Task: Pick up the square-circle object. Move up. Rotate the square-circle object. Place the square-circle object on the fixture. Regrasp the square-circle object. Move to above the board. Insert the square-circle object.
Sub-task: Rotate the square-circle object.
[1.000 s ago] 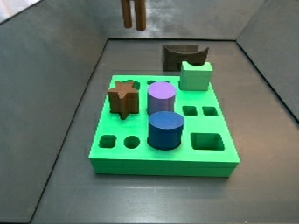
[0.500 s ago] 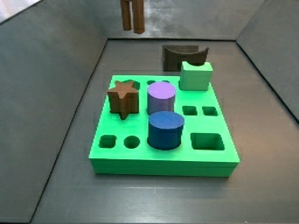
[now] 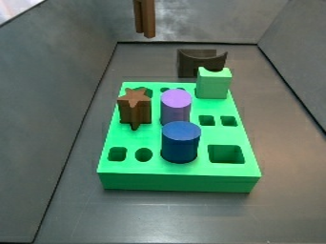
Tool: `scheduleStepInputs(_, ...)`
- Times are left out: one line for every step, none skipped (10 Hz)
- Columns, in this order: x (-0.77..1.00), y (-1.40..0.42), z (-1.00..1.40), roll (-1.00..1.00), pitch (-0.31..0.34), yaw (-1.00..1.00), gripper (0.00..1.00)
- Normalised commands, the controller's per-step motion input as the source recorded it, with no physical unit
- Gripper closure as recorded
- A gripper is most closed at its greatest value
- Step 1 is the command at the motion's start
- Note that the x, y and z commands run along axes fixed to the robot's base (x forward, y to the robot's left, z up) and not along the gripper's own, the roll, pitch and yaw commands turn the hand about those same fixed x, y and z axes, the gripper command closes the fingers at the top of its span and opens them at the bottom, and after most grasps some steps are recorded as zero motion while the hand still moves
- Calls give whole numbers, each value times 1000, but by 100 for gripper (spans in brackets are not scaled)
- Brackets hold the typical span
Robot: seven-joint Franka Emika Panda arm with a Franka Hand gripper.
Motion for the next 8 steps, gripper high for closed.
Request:
scheduleStepInputs(-10,23,14,-100,49,-1000,100)
scheduleStepInputs(-7,23,16,-138,67,-957,100)
scheduleStepInputs(-6,23,17,-138,66,-794,100)
scheduleStepInputs(-3,23,20,-138,65,-481,100)
scheduleStepInputs(-2,22,21,-138,64,-313,100)
scheduleStepInputs(0,0,0,-94,44,-1000,100)
scheduleStepInputs(1,1,1,-101,46,-1000,100)
scheduleStepInputs(2,3,2,-122,56,-1000,100)
